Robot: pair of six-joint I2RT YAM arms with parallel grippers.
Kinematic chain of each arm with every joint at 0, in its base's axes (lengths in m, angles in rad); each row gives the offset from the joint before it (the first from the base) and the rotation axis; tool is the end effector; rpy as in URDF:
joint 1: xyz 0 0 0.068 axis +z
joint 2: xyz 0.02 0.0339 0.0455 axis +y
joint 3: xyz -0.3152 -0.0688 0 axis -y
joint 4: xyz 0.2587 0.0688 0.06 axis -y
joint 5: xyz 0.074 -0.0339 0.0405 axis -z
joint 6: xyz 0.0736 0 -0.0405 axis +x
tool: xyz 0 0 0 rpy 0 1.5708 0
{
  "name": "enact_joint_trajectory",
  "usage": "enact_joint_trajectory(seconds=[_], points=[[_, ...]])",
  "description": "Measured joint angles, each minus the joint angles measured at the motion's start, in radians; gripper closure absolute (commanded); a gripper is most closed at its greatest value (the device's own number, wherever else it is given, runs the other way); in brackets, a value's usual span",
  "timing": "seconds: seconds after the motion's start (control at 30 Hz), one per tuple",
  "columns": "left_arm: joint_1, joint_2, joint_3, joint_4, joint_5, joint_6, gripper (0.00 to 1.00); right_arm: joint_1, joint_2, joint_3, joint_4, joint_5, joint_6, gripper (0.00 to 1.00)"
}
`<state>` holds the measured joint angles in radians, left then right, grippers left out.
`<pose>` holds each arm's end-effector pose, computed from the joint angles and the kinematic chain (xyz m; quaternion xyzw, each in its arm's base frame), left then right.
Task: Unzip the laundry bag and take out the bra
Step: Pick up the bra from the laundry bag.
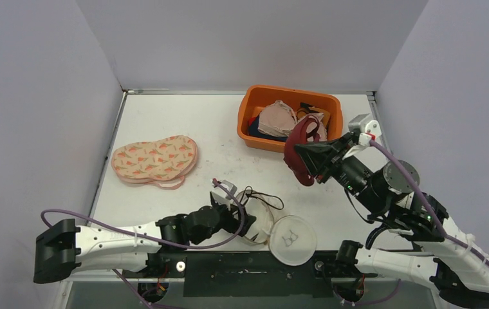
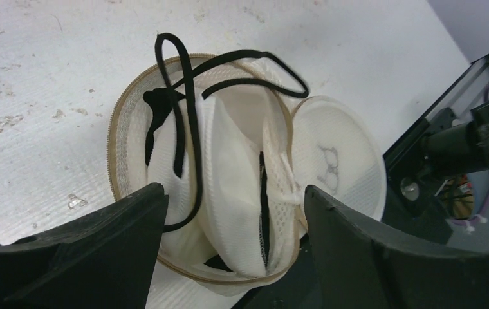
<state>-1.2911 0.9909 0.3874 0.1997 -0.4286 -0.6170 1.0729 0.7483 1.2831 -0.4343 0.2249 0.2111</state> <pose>0.0912 -0.2068 0.2244 0.1591 0.8083 -0.3365 0.4561 0.0746 0.1029 0.5261 -0.2028 0.6403 0.3811 0.6354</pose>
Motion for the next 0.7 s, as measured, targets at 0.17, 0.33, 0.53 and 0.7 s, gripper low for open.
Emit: enact_joint_trajectory(seconds=[0.17, 0.33, 0.53, 0.7], points=[[0.0, -0.089, 0.032, -0.07, 0.018, -0.027, 0.04, 0.0, 0.049, 0.0, -0.042, 0.061, -0.034, 0.95], [0.0, -0.175, 0.068, -0.126, 0.027, -0.056, 0.04, 0.0, 0.091, 0.001, -0.078, 0.143, -0.053, 0.95], [0.004, -0.274, 0.074, -0.18, -0.017, -0.114, 0.04, 0.0, 0.196, 0.032, -0.153, 0.344, -0.072, 0.95], [0.021, -0.322, 0.073, -0.212, -0.079, -0.165, 0.04, 0.0, 0.323, 0.056, -0.214, 0.539, -0.074, 0.95]])
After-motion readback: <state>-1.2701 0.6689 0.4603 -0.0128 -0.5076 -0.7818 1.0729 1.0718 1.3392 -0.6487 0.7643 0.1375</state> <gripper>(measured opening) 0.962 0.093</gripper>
